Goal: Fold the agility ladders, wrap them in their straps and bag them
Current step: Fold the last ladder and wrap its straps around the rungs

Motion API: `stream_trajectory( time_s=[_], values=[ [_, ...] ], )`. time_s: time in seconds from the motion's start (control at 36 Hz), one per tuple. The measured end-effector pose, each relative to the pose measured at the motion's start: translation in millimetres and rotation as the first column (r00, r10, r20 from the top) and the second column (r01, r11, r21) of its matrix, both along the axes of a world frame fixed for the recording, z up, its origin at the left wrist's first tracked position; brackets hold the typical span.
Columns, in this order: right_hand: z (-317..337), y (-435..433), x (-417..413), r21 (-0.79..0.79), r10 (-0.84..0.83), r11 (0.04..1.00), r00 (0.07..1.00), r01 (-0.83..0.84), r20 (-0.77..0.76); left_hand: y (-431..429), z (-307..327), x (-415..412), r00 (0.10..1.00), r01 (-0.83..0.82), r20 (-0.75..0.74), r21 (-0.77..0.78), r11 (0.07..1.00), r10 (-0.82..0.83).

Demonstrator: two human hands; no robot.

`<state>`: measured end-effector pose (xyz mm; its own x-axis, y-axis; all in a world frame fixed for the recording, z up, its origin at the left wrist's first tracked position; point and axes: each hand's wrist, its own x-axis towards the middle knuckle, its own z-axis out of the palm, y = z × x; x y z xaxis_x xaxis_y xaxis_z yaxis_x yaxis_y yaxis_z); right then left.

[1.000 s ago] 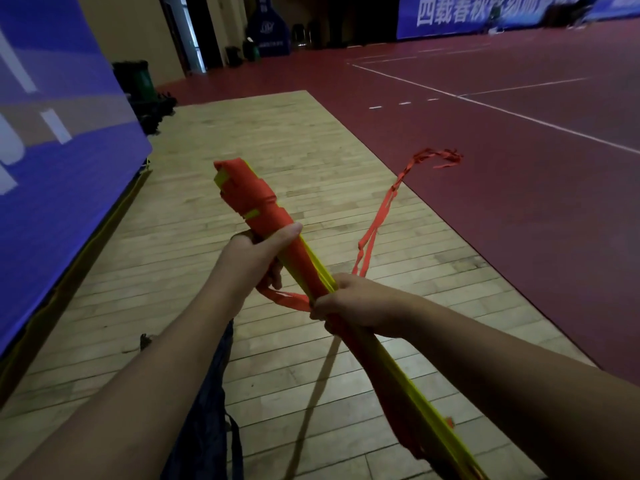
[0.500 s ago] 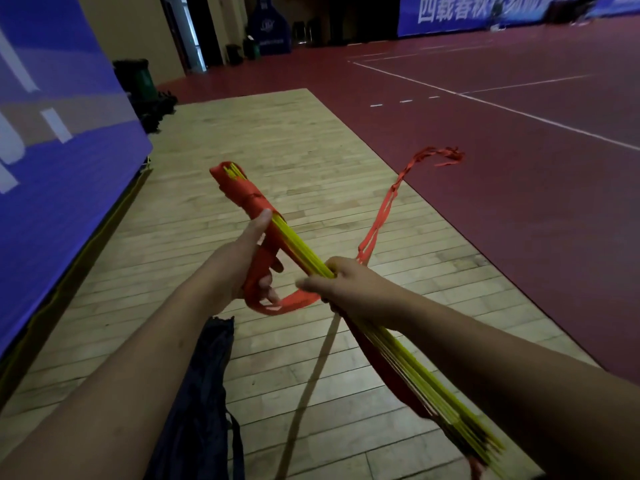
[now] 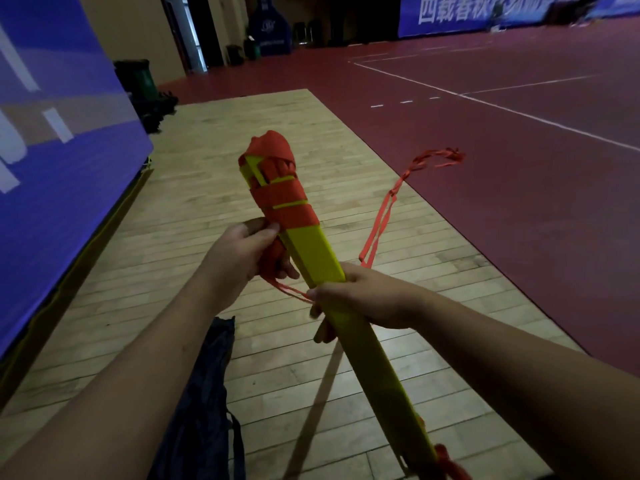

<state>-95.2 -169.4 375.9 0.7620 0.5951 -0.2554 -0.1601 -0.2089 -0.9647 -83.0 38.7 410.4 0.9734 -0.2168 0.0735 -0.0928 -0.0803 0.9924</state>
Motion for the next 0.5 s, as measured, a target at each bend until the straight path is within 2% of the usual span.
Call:
stream_trajectory(
  time_s=[0.11,0.19,0.25,0.31,0.42,0.47,0.5],
  values=[
    [-5.2,11.5,1.2,-0.065,-0.095,0.993,0.995,0.097,0.032,-4.5,-2.1,0.5,0.996,0.028,-0.083,0.121,0.992,-0.018],
    [-4.2,24.3,-1.3,-0.256,-0.111,0.952,0.968,0.169,0.223,-15.2,-11.9,-0.9,0.988,-0.14,-0.045,0.191,0.972,0.151],
    [-4.8,30.0,-3.5,-0.374,-0.067,0.902,0.925,0.216,0.373,-20.7,-15.9,-1.0,0.962,-0.27,-0.005,0.156,0.95,0.274],
    [-2.9,32.3,-5.2,-0.419,-0.049,0.872,0.896,0.254,0.441,-22.1,-15.1,-0.4,0.93,-0.368,0.012,0.085,0.926,0.368],
    [5.1,33.7,-8.9,-0.376,-0.019,0.899,0.877,0.225,0.48,-23.5,-8.4,0.7,0.89,-0.451,0.049,-0.055,0.891,0.453],
    [8.4,28.4,-8.8,-0.263,-0.021,0.953,0.898,0.151,0.439,-20.5,-6.0,2.4,0.892,-0.44,0.043,-0.154,0.885,0.451],
    [10.3,23.6,-8.2,-0.159,-0.051,0.981,0.935,0.113,0.351,-16.9,-4.6,3.5,0.904,-0.411,0.03,-0.218,0.885,0.427]
  ],
)
